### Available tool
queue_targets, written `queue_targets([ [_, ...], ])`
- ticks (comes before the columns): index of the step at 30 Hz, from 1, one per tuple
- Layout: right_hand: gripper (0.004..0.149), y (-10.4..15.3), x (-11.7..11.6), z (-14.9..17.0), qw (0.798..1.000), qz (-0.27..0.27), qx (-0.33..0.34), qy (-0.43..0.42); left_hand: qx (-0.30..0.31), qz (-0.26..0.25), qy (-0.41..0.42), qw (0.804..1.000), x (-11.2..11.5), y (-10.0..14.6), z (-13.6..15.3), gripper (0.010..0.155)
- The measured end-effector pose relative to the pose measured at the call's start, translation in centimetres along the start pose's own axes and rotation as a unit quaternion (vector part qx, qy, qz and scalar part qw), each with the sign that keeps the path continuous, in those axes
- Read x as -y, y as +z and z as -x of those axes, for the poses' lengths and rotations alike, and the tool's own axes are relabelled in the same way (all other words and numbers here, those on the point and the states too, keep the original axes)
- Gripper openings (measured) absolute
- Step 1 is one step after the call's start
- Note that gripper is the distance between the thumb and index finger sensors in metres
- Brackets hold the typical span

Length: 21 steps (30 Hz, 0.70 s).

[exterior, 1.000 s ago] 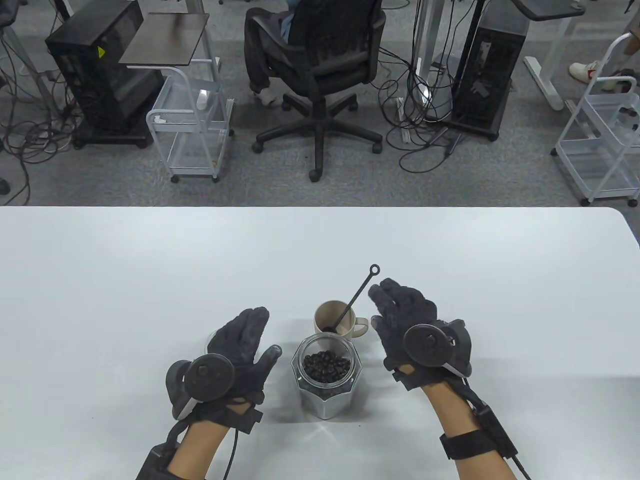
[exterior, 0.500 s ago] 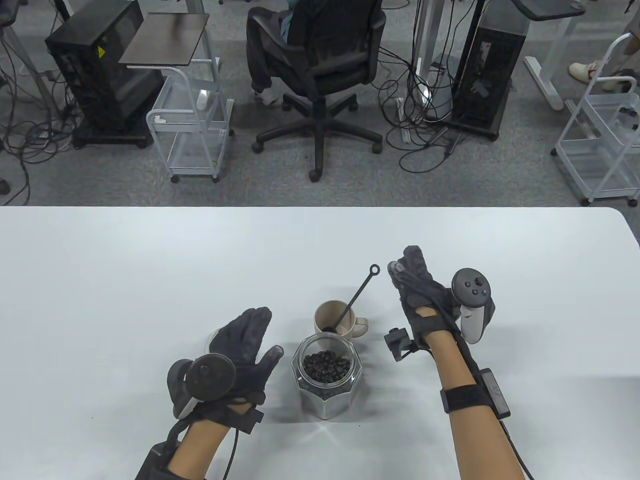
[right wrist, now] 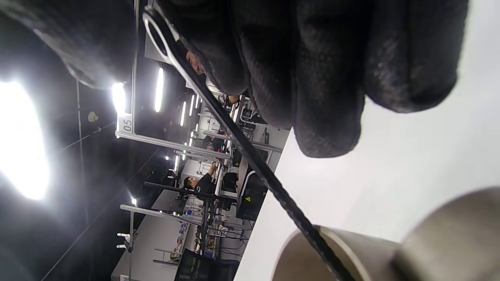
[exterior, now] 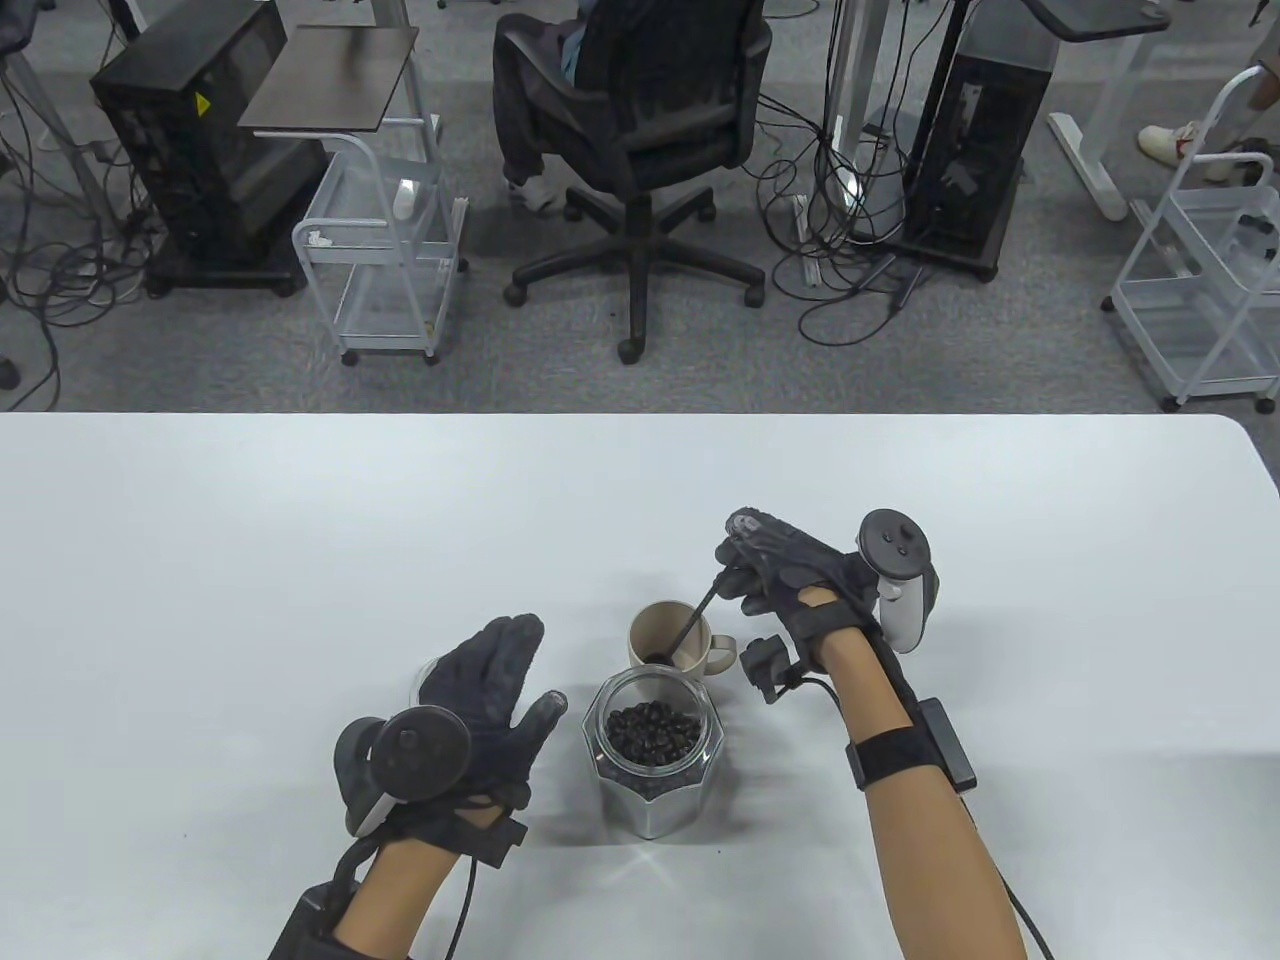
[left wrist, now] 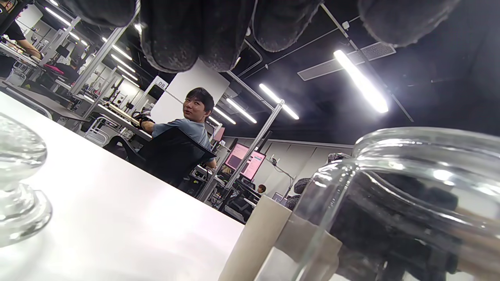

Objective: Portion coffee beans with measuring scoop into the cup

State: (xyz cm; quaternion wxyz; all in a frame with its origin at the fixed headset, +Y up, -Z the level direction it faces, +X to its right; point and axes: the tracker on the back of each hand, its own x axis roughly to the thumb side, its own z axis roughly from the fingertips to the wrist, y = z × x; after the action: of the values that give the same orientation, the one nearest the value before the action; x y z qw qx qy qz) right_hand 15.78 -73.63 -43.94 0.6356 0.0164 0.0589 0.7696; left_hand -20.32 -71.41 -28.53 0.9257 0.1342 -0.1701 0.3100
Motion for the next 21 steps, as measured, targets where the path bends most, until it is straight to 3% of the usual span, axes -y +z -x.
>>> queue_targets([
  [4, 0.055, 0.2, -0.3, -0.5, 1.0, -0.004, 0.008, 0.011, 0.0, -0.003, 0.002, 1.0, -0.1, 0.0, 0.0, 0.078],
  [11, 0.052, 1.3, -0.1, -2.0, 1.0, -0.005, 0.025, 0.008, -0.001, -0.005, 0.002, 1.0, -0.2, 0.0, 0.1, 0.078],
  [21, 0.052, 5.1, 3.3, -4.4, 0.992, 0.074, 0.075, -0.063, -0.009, -0.005, 0.001, 1.0, -0.3, 0.1, 0.3, 0.078],
])
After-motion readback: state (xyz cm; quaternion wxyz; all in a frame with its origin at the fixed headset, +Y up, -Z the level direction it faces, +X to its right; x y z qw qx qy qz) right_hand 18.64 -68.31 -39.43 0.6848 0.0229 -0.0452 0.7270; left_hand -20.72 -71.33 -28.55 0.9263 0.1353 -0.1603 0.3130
